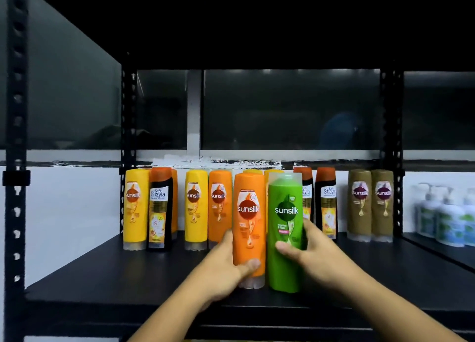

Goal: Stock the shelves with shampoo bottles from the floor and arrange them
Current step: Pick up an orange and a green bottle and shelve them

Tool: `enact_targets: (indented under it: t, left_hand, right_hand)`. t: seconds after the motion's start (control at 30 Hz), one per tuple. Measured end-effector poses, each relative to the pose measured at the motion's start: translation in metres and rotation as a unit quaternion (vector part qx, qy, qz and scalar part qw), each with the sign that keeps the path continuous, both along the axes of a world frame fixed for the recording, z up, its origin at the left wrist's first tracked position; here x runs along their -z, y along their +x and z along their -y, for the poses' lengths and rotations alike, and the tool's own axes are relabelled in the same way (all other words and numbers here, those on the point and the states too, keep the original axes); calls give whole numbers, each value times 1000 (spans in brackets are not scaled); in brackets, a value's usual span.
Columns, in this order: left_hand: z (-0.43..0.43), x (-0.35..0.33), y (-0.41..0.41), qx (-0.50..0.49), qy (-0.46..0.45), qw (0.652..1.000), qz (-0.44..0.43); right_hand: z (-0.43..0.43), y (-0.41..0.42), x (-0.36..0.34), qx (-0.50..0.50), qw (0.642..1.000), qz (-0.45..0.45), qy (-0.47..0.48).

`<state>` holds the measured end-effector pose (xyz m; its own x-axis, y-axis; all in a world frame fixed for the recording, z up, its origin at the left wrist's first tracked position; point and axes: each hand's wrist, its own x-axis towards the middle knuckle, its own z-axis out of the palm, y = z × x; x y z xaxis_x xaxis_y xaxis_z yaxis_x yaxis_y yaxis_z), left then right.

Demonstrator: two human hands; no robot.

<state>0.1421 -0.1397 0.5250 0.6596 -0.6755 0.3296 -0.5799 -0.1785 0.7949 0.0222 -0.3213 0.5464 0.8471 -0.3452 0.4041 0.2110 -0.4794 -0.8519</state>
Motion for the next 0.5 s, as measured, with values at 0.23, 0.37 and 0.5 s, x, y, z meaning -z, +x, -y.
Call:
enact_targets:
  t: [0.23, 0.37, 0.5]
  left_hand:
    - [46, -23, 35, -60, 77, 995, 35]
    - [75, -26, 61, -101, 98, 989, 38]
    - [89, -18, 76, -129, 80, 987, 58]
  right_hand:
    - [36, 53, 3, 68, 996, -49, -6]
    - [53, 78, 15, 118, 987, -90, -55]
    - [59, 87, 14, 124, 985, -98, -66]
